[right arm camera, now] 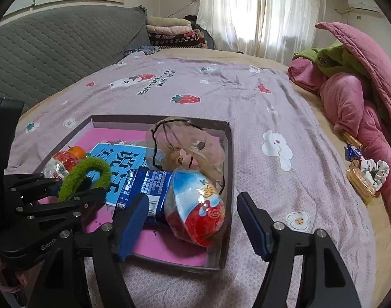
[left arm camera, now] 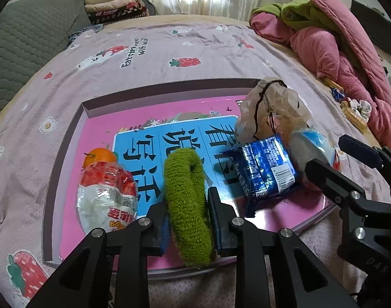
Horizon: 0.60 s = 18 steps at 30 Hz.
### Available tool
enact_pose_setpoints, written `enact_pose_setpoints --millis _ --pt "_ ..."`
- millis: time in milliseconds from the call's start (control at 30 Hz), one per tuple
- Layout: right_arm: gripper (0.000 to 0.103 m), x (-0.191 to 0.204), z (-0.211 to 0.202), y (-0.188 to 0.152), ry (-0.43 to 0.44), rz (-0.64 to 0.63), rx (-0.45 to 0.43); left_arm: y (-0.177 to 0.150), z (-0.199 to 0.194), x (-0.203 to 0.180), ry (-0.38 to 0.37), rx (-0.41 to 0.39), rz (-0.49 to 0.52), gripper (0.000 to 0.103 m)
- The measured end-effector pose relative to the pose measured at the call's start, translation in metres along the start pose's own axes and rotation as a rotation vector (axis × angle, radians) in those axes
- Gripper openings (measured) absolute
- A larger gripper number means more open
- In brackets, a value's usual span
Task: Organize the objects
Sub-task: 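Open the left tool to drop the green ring while the right releases the blue-red egg in the tray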
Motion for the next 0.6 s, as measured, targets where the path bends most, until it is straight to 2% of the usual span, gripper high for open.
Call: enact_pose_setpoints --millis 133,233,600 --pt "0.071 -0.002 -0.006 0.003 0.004 0.009 -0.023 0.001 -0.006 0.003 -0.006 -0.008 -0.015 0.029" --pt "0.073 -0.002 -0.011 0.005 0.014 0.011 -0.040 0.004 -0.011 0.004 -0.004 -0.017 -0.016 0.039" --pt "0.075 0.002 -0.018 0.006 0.042 0.000 -0.044 0.010 -0.028 0.012 0.005 -0.034 -0.037 0.041"
Point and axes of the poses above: each gripper's, at about its wrist camera, not at the fingertips, and z roughly the way its jaws point, x to its left, y to its top, the point moved 2 cm from there along z, roughly the way its jaws point, and after that the axes turned 14 degrees about z, right-handed, at the moved point
